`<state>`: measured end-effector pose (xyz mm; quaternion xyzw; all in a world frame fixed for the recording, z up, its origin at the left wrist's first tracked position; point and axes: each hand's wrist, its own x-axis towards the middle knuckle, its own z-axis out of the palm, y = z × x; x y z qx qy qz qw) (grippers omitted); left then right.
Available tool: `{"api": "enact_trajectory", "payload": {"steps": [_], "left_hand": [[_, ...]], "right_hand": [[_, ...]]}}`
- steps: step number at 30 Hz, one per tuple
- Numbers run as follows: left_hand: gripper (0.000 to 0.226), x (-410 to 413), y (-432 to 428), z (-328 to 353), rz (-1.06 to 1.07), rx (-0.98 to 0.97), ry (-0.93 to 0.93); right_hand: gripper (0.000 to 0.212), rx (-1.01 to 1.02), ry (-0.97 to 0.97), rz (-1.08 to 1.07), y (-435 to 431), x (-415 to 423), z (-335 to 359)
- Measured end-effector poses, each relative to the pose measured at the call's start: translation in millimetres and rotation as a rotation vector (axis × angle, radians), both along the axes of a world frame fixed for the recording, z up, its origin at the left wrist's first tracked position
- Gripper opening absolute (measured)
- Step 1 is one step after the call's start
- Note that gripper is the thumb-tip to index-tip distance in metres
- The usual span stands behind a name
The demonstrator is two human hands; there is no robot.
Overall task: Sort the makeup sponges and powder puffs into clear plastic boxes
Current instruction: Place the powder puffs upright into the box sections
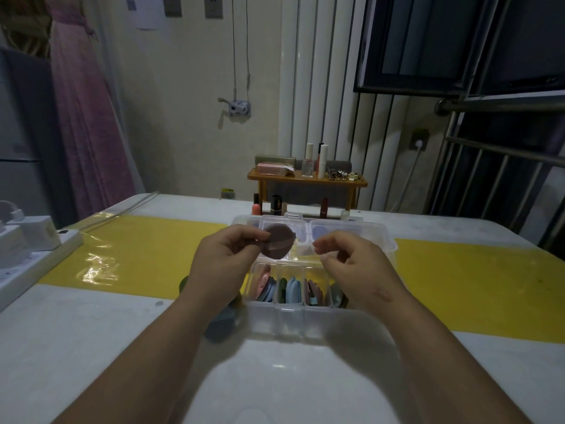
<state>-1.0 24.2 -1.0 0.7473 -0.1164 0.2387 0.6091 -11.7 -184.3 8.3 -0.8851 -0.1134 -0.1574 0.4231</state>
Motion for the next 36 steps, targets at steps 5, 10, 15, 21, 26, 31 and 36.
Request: {"api": "enact_trajectory", "payload": {"steps": [5, 10, 15, 21, 26, 31, 36], "left_hand": [[0.037, -1, -6, -4, -0.075, 0.035, 0.053], [0.036, -2, -6, -3, -0.11, 0.044, 0.065], [0.037, -4, -7, -4, -0.129, 0.083, 0.06], [0.033, 1, -4, -6, -0.002, 0.155, 0.064], [0.031, 6, 1, -10, 0.084, 0.174, 0.129], [0.027, 7, 2, -11, 0.082, 0.201, 0.198], [0.027, 6, -1, -11, 0.064, 0.222, 0.241]], "right_hand": [[0.026, 0.069, -0.002, 0.069, 3, -3, 2], [0.023, 0.067, -0.03, 0.106, 8, -5, 3], [0.025, 0.082, -0.124, 0.075, 8, -4, 5], [0.02, 0.202, -0.198, -0.134, -5, -1, 8], [0.016, 0.174, -0.134, -0.225, -10, -4, 11], [0.014, 0.072, -0.012, -0.259, -11, -3, 10], [0.011, 0.012, 0.004, -0.321, -11, -4, 12]]}}
